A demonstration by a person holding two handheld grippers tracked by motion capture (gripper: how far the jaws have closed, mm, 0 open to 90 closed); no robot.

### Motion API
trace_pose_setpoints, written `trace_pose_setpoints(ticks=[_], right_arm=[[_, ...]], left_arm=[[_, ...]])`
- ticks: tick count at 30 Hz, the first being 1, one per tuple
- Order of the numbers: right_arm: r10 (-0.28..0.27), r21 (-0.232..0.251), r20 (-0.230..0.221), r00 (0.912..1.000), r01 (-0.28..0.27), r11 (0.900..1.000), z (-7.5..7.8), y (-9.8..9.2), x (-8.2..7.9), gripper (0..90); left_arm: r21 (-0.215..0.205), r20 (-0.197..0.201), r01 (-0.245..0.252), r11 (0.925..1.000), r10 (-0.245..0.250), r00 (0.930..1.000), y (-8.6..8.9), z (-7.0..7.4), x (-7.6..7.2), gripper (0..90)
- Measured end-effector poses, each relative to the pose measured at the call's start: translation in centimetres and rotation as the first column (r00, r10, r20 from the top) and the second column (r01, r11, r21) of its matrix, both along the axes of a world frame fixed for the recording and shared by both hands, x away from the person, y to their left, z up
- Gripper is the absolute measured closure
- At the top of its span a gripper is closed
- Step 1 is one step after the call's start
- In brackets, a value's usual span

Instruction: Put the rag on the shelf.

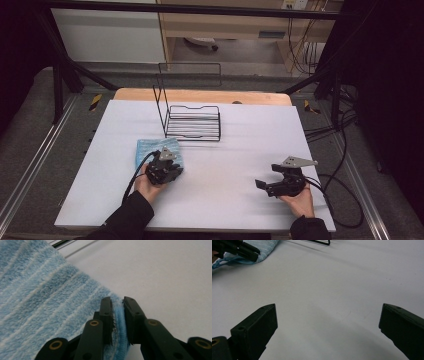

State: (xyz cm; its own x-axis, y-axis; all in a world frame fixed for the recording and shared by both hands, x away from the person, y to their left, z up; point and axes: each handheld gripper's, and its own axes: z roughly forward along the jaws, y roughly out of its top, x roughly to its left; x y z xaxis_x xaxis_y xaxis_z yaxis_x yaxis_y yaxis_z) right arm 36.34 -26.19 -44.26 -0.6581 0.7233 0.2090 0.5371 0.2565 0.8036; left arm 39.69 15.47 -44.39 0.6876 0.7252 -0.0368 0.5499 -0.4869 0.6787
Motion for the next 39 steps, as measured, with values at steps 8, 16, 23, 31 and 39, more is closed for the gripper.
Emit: trace_pose_setpoints(ticks=[8, 16, 23, 31, 39], right_arm=[[0.004, -0.001, 0.003, 1.0000, -0.004, 1.000, 0.0, 0.0, 0.0, 2.6], [0.003, 0.002, 0.001, 1.0000, -0.003, 1.000, 0.0, 0.0, 0.0, 2.6], [0.003, 0.002, 0.001, 1.0000, -0.003, 1.000, 0.0, 0.0, 0.0, 2.7], [0.004, 0.003, 0.001, 1.0000, -0.004, 1.000, 0.0, 0.0, 0.0, 2.7], [0.006, 0.002, 0.002, 1.0000, -0.006, 1.000, 0.0, 0.0, 0.0, 2.8]], left_arm=[[-0.003, -0.005, -0.001, 1.0000, 0.000, 1.0000, 0.0, 0.1, 0.1, 83.8], [-0.047, -0.001, 0.035, 0.9983, -0.035, 0.9994, 0.4, 0.8, -0.3, 84.8], [-0.071, -0.003, 0.075, 0.9946, -0.076, 0.9971, 0.9, 1.5, -1.2, 84.9], [-0.097, -0.005, 0.111, 0.9890, -0.112, 0.9937, 0.4, 1.8, -2.2, 84.9], [-0.103, -0.021, 0.171, 0.9799, -0.174, 0.9846, -0.9, 1.7, -3.5, 84.9]])
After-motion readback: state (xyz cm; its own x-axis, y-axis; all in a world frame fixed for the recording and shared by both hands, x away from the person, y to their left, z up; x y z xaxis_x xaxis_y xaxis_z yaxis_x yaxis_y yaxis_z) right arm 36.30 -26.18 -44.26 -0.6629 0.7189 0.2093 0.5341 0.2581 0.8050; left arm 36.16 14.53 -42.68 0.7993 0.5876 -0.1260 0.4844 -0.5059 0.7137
